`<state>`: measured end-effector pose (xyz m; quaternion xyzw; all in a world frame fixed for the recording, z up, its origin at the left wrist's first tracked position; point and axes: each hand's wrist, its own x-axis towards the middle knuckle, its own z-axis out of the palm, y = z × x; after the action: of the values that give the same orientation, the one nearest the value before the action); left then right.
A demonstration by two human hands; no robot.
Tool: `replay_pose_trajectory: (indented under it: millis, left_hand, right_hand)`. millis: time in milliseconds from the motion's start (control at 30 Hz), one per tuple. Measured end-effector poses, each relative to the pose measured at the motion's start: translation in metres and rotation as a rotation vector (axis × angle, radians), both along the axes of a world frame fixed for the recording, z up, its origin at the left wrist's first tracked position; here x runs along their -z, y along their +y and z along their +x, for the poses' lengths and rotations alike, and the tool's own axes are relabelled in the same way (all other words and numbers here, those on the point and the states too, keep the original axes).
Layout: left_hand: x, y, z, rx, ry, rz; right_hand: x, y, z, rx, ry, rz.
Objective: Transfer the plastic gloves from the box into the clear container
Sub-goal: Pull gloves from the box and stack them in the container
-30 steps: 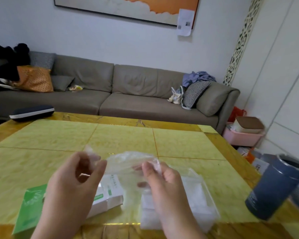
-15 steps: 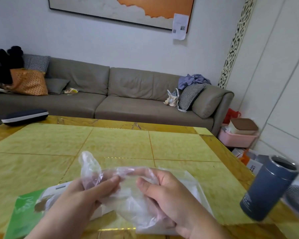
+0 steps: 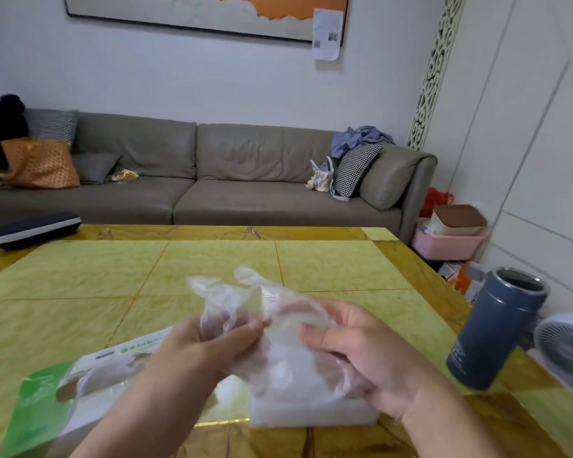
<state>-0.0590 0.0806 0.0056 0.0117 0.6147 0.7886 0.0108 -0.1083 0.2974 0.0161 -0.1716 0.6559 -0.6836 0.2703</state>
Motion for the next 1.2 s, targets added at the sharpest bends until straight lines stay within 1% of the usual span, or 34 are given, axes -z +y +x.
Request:
replay_pose_trajectory:
  millis: [100,133,200,233,267,333,367,400,433,467,567,600,633,667,733,800,900,1000,1100,1133,1200]
  left_hand:
    - [0.002,0.014,-0.008,-0.209,0.110,-0.184]
    - [-0.001,0.021,-0.008,-0.248,0.129,-0.239]
    - [-0.007,0.033,-0.009,-0.260,0.160,-0.317]
    - [-0.010,0.037,-0.009,-0.276,0.165,-0.370]
    - [-0.012,0.043,-0.010,-0.297,0.157,-0.448]
    - [-0.009,0.048,-0.014,-0.374,0.137,-0.641]
    - [-0.007,0.048,-0.015,-0.429,0.141,-0.767]
    - [-0.005,0.051,-0.014,-0.499,0.167,-0.943]
    - [-0.003,0.052,-0.011,-0.581,0.217,-1.121]
    - [-0.003,0.056,-0.008,-0.643,0.308,-1.255]
    - [-0.002,0.077,-0.003,-0.644,0.761,-1.378]
    - [-0.002,0.084,-0.006,-0.579,0.828,-1.437]
    - [0.002,0.089,-0.013,-0.463,0.800,-1.503]
    - [0.007,0.093,-0.020,-0.334,0.673,-1.527]
    - [0.021,0.089,-0.032,-0.161,0.302,-1.514]
    - [0.033,0.080,-0.041,-0.004,0.098,-1.578]
    - [0.038,0.073,-0.051,0.095,-0.011,-1.613]
    - [0.035,0.075,-0.063,0.187,-0.122,-1.556]
    - [0.038,0.077,-0.073,0.239,-0.178,-1.549]
    - [0.039,0.078,-0.075,0.241,-0.170,-1.557]
    - [0.041,0.079,-0.077,0.224,-0.151,-1.567]
  right_hand:
    - [0.004,0.014,-0.007,0.358,0.119,0.044]
    - [0.006,0.017,-0.009,0.448,0.130,0.024]
    - [0.006,0.026,-0.011,0.581,0.133,-0.022]
    - [0.006,0.029,-0.014,0.626,0.159,-0.006]
    - [0.010,0.035,-0.017,0.675,0.200,0.053]
    - [0.018,0.044,-0.027,0.759,0.353,0.295]
    - [0.022,0.046,-0.032,0.774,0.436,0.435]
    - [0.026,0.048,-0.035,0.775,0.490,0.539]
    - [0.030,0.047,-0.036,0.767,0.511,0.604]
    - [0.034,0.045,-0.037,0.763,0.513,0.628]
    - [0.040,0.037,-0.036,0.728,0.560,0.600]
    - [0.042,0.034,-0.036,0.713,0.581,0.606]
    - [0.045,0.033,-0.036,0.704,0.581,0.632]
    - [0.047,0.031,-0.036,0.698,0.568,0.671]
    - [0.051,0.029,-0.036,0.695,0.528,0.773]
    - [0.052,0.029,-0.034,0.697,0.529,0.894]
    - [0.049,0.028,-0.032,0.690,0.599,1.110]
    - [0.045,0.025,-0.026,0.665,0.595,1.249]
    - [0.041,0.018,-0.020,0.653,0.603,1.302]
    - [0.040,0.016,-0.019,0.631,0.640,1.312]
    - [0.032,0.013,-0.015,0.551,0.764,1.241]
